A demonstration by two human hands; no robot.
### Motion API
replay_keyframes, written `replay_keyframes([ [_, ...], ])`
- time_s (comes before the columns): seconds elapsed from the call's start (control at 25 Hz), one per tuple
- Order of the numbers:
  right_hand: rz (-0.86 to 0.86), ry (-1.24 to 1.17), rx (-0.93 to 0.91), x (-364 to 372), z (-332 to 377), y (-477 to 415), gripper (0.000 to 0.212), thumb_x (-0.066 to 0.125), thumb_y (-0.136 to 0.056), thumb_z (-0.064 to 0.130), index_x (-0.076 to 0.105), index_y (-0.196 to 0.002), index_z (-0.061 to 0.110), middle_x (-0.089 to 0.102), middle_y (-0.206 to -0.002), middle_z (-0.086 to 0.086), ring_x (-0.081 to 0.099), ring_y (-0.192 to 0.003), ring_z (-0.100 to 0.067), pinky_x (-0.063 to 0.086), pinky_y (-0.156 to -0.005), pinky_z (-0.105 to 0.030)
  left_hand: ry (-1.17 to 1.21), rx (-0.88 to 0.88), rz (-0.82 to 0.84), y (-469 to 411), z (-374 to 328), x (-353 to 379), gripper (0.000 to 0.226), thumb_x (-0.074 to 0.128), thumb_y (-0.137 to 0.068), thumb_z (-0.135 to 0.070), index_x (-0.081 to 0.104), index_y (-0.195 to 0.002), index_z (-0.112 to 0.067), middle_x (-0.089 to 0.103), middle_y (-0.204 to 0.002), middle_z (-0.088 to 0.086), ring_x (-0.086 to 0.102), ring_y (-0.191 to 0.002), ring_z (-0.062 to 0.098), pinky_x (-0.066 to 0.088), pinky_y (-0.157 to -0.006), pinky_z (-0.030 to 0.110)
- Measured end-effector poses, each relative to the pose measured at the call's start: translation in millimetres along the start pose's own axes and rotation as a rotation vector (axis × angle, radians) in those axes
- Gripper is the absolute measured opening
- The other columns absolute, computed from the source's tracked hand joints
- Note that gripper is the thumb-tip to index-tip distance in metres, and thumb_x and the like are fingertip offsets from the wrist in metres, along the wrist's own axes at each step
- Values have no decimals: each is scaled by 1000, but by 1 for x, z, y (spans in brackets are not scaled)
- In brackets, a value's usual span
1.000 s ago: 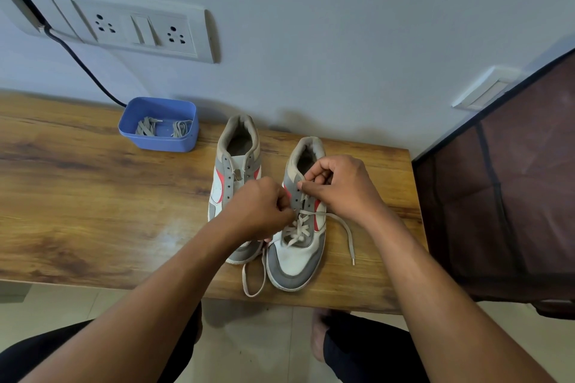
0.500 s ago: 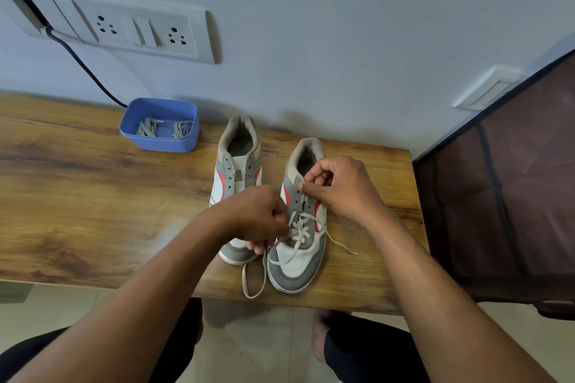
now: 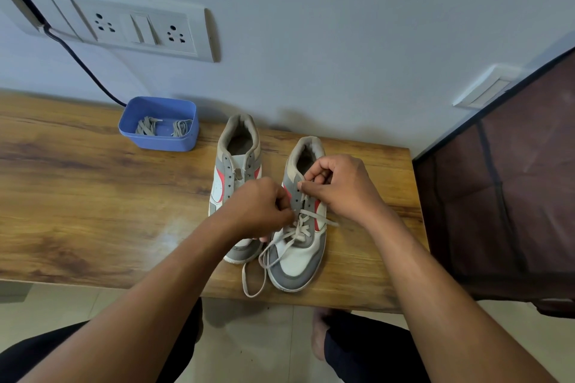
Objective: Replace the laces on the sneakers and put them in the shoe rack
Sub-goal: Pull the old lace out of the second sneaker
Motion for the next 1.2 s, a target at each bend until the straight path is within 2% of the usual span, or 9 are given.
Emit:
replay_keyframes([
  [0.16,7,-10,-2,-1,0,1,15,89,-82,25,74,-78,27,70,-70,6,62,-59,-2,60,-65,-38,81,-49,210,3,5,-2,23,68,-96,-24,68,-82,-6,72,-64,7,68,-51,15,58,-59,28],
  [0.32,9,-15,-2,0,0,0,16,89,-82,24,74,-78,27,70,-69,5,63,-59,-4,60,-66,-39,18,-4,9,1,0,0,26,68,-96,-29,69,-80,-8,71,-61,4,67,-52,12,55,-59,25],
  [0.48,11,-28,2,0,-1,0,16,90,-81,23,74,-77,28,70,-69,5,62,-59,-3,61,-66,-41,78,-28,233,7,2,-5,20,65,-96,-18,67,-81,-6,74,-69,10,68,-53,18,56,-55,27],
  [0.6,12,-34,0,1,-1,0,17,90,-81,22,74,-77,27,69,-68,4,63,-58,-6,61,-65,-41,-40,-5,33,3,5,-4,36,67,-95,-38,70,-78,-6,72,-61,5,69,-53,13,59,-65,30],
  [0.68,9,-29,0,0,-2,0,16,90,-81,23,74,-77,27,69,-67,5,62,-58,-4,60,-64,-38,-99,47,-22,1,1,-2,31,68,-95,-33,69,-77,-7,70,-60,5,68,-56,14,60,-71,35],
  [0.84,18,-27,-7,0,-2,0,16,90,-81,25,75,-77,27,69,-68,6,60,-57,0,56,-62,-31,-5,8,230,2,10,-5,19,66,-95,-21,69,-80,-10,73,-67,8,73,-61,19,60,-62,30],
  [1.0,17,-23,0,1,-2,-1,16,90,-81,25,74,-78,26,70,-69,6,60,-58,0,56,-62,-30,-95,53,-54,-2,4,-1,28,70,-93,-35,69,-76,-13,69,-61,4,68,-59,14,56,-63,31],
  [1.12,23,-31,-1,1,-2,0,15,90,-81,25,75,-79,26,70,-70,5,60,-58,0,56,-62,-30,-29,45,131,0,6,-4,17,67,-93,-19,68,-82,-7,74,-70,8,73,-61,19,61,-66,33],
  [1.2,25,-30,-2,1,-2,0,16,90,-81,25,75,-78,26,70,-70,5,60,-58,0,56,-62,-31,13,-4,226,1,12,-5,19,66,-95,-23,70,-84,-8,75,-72,8,74,-61,18,62,-66,31],
])
Point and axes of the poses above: each hand's wrist, its own y-axis away from the middle knuckle, its own x-axis out of the palm, z = x × y, the point moved 3 cm from there along -y, towards the middle knuckle
